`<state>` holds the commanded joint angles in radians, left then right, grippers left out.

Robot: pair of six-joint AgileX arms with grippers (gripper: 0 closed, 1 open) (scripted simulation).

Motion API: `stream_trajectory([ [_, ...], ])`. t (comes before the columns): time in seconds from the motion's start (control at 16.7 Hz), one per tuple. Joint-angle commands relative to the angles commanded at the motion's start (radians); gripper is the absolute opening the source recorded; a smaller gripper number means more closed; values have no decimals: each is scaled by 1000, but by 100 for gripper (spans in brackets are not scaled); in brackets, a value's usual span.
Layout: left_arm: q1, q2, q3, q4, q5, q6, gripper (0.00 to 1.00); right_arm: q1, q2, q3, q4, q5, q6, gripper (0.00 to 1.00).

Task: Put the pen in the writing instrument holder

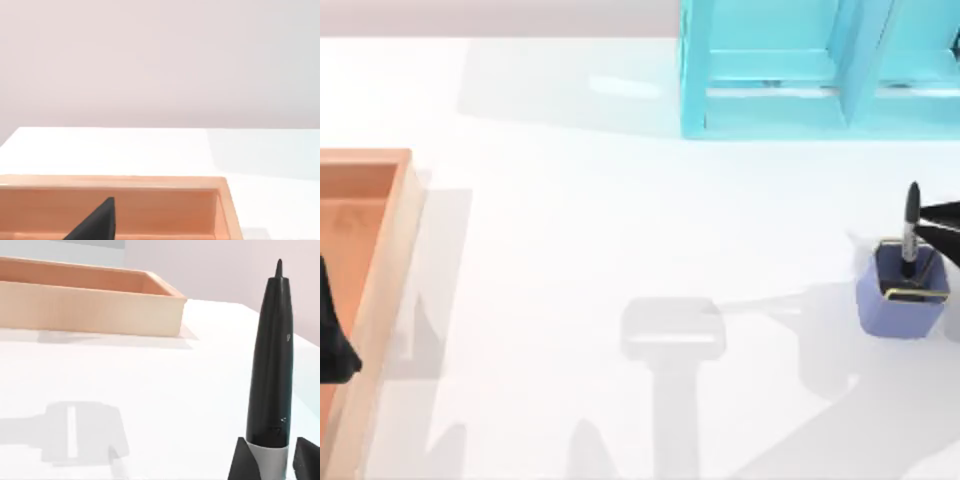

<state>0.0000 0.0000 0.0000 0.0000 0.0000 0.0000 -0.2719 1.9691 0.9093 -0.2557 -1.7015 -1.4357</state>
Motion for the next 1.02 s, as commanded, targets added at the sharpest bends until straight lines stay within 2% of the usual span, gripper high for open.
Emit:
stream_trajectory([
  [0.42, 0, 0, 0, 0, 0, 0, 100, -4, -98, 18, -251, -252, -46, 0],
  [0.72, 0, 0, 0, 0, 0, 0, 100, -4, -110, 20, -276, -277, -50, 0],
  [1.02, 0, 0, 0, 0, 0, 0, 100, -4, -110, 20, -276, -277, -50, 38],
])
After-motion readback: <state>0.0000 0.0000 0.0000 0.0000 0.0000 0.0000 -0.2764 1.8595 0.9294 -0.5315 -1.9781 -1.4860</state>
